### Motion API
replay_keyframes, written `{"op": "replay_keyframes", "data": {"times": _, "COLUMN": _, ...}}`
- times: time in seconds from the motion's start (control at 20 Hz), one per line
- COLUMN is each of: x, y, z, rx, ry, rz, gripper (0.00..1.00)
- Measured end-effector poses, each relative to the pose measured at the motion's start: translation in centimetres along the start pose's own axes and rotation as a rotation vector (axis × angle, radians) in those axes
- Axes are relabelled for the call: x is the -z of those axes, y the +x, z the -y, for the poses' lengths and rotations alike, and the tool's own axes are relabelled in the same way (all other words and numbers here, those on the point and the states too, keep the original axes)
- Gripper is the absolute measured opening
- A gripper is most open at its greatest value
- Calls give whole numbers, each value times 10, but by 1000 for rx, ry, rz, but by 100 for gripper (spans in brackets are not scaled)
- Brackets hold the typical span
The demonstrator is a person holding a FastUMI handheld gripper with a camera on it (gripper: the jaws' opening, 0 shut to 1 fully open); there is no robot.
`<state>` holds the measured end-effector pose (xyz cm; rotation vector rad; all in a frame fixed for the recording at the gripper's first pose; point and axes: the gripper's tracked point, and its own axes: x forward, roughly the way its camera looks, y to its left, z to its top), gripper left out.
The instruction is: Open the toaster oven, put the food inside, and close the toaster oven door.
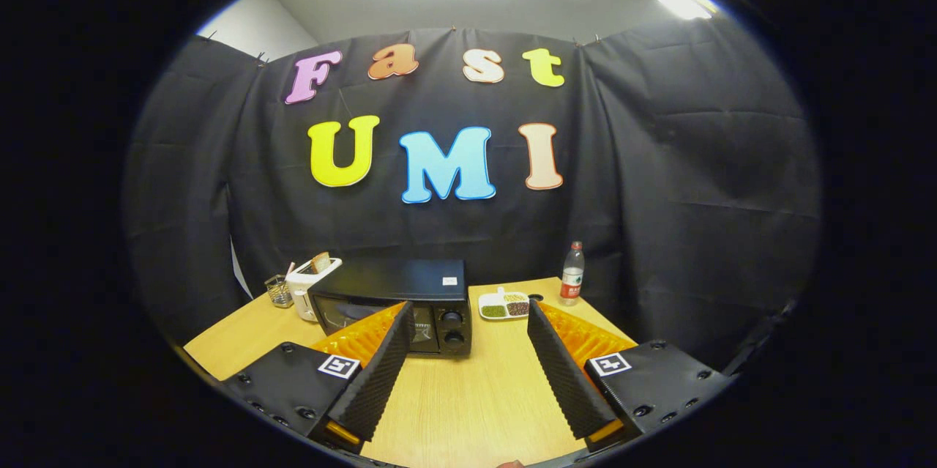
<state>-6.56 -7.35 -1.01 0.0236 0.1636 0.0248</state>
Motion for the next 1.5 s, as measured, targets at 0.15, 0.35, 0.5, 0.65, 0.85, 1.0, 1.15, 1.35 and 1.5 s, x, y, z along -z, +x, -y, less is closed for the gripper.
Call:
{"op": "replay_keyframes", "data": {"times": 0.15, "x": -15, "y": -15, "z": 27, "rx": 40, "ry": -19, "rz": 20, "gripper": 98}}
{"op": "replay_keyframes", "data": {"times": 0.35, "x": -33, "y": -24, "z": 59, "rx": 61, "ry": 17, "rz": 38, "gripper": 98}}
{"op": "replay_keyframes", "data": {"times": 0.5, "x": -47, "y": -19, "z": 77, "rx": 45, "ry": 17, "rz": 80, "gripper": 98}}
{"op": "replay_keyframes", "data": {"times": 0.65, "x": -48, "y": -14, "z": 82, "rx": 20, "ry": -4, "rz": 79, "gripper": 98}}
{"op": "replay_keyframes", "data": {"times": 0.85, "x": -54, "y": -5, "z": 81, "rx": -5, "ry": 0, "rz": 78, "gripper": 98}}
{"op": "replay_keyframes", "data": {"times": 1.0, "x": -58, "y": -3, "z": 75, "rx": -24, "ry": -16, "rz": 79, "gripper": 98}}
{"op": "replay_keyframes", "data": {"times": 1.15, "x": -65, "y": -7, "z": 64, "rx": -57, "ry": -11, "rz": 89, "gripper": 98}}
{"op": "replay_keyframes", "data": {"times": 1.35, "x": -68, "y": -7, "z": 57, "rx": -73, "ry": -31, "rz": 103, "gripper": 98}}
{"op": "replay_keyframes", "data": {"times": 1.5, "x": -66, "y": -7, "z": 52, "rx": -79, "ry": -23, "rz": 98, "gripper": 98}}
